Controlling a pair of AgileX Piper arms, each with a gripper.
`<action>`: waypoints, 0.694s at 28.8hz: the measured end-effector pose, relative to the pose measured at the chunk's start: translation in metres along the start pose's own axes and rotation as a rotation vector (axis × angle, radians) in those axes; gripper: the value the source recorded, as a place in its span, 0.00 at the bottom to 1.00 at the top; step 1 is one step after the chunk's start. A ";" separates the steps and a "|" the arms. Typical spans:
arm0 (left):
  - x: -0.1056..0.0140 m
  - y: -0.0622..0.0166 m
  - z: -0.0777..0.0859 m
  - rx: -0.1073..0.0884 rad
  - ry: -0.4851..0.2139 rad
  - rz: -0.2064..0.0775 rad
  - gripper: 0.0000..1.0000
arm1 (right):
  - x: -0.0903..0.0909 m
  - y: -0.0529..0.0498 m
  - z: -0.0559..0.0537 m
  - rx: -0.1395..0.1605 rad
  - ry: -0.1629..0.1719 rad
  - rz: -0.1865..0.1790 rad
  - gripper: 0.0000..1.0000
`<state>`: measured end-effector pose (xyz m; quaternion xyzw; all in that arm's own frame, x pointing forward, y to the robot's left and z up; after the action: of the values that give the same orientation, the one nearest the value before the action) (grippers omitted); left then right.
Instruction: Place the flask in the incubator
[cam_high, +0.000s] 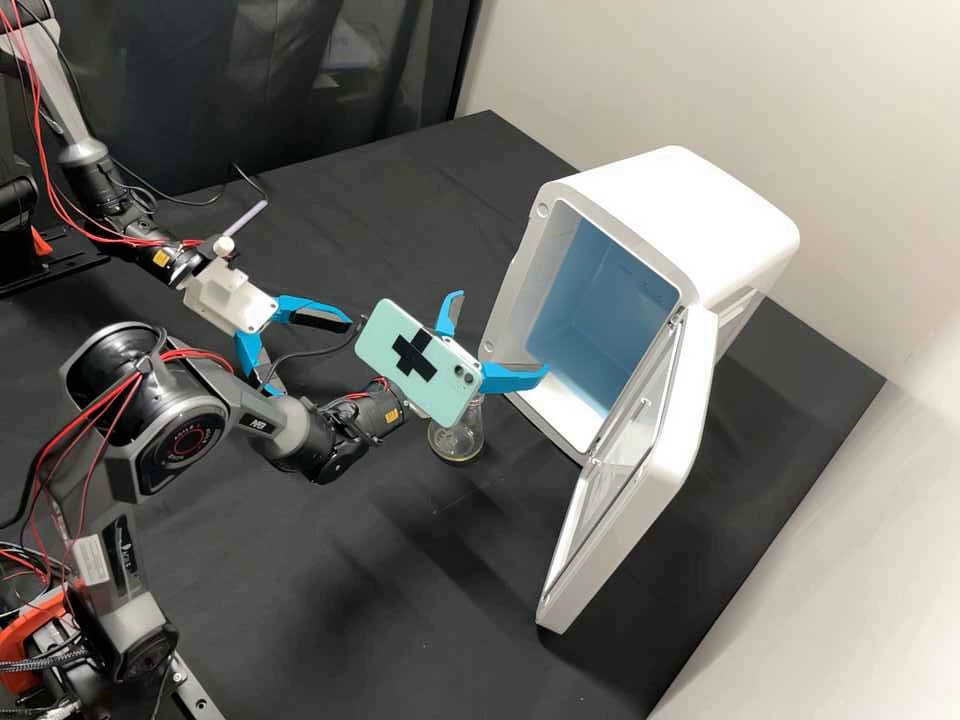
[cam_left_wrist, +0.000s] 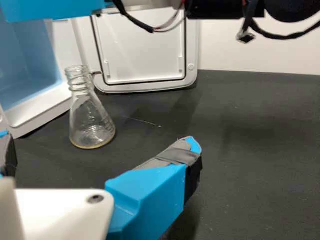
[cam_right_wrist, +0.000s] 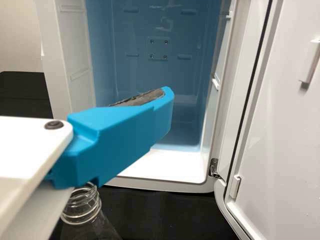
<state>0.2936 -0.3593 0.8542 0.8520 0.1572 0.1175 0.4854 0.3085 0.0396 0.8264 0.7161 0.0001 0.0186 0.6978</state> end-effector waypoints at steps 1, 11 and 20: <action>0.000 0.0004 -0.001 -0.001 0.005 0.001 1.00 | 0.000 0.000 0.000 0.000 0.000 0.000 1.00; -0.002 0.0035 -0.013 -0.010 0.041 0.011 1.00 | 0.000 0.000 0.000 0.000 0.000 0.000 1.00; -0.002 0.0056 -0.023 -0.019 0.074 0.019 1.00 | -0.003 0.000 0.002 0.000 -0.002 0.004 1.00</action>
<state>0.2843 -0.3446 0.8705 0.8439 0.1660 0.1551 0.4860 0.3057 0.0377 0.8263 0.7160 -0.0020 0.0195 0.6978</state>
